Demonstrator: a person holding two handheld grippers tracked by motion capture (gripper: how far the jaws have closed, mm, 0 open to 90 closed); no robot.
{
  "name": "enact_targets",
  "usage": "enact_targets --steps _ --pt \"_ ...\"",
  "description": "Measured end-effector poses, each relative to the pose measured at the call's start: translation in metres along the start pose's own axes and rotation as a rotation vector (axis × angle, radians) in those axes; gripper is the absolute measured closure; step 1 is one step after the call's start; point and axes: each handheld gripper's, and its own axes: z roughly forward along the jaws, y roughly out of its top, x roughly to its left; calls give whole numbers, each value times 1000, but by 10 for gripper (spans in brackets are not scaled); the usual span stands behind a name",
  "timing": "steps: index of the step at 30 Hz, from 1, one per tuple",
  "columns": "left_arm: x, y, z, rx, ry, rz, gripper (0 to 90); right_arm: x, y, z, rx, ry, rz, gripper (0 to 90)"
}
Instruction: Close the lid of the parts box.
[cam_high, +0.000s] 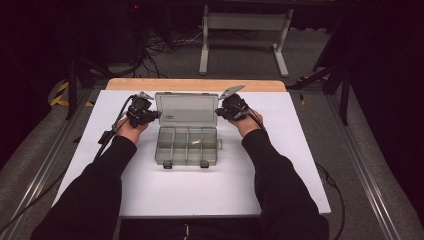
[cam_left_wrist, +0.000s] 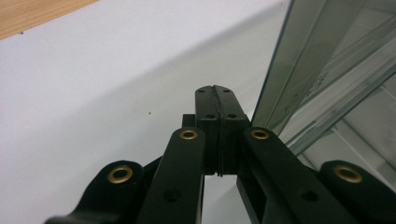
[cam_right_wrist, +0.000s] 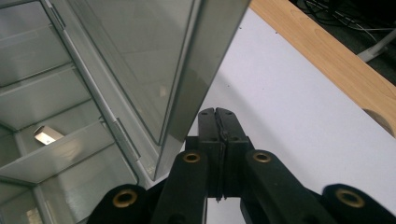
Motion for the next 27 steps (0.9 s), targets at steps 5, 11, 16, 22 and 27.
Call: enact_targets --steps 5,11,16,22,27 --pt "0 -3 -5 -34 0 10 899 2 -1 -5 -11 6 -5 898" --pt "3 -7 -10 -44 -22 -7 899 6 -2 -10 -20 16 -24 896" --pt "2 -7 -14 -47 -25 5 899 9 -1 -16 -32 25 -37 896" --pt "0 -8 -19 -44 -39 24 899 14 0 -20 -38 37 -50 893" --pt "-2 -9 -23 -43 -46 30 895 18 0 -24 -41 52 -61 889"
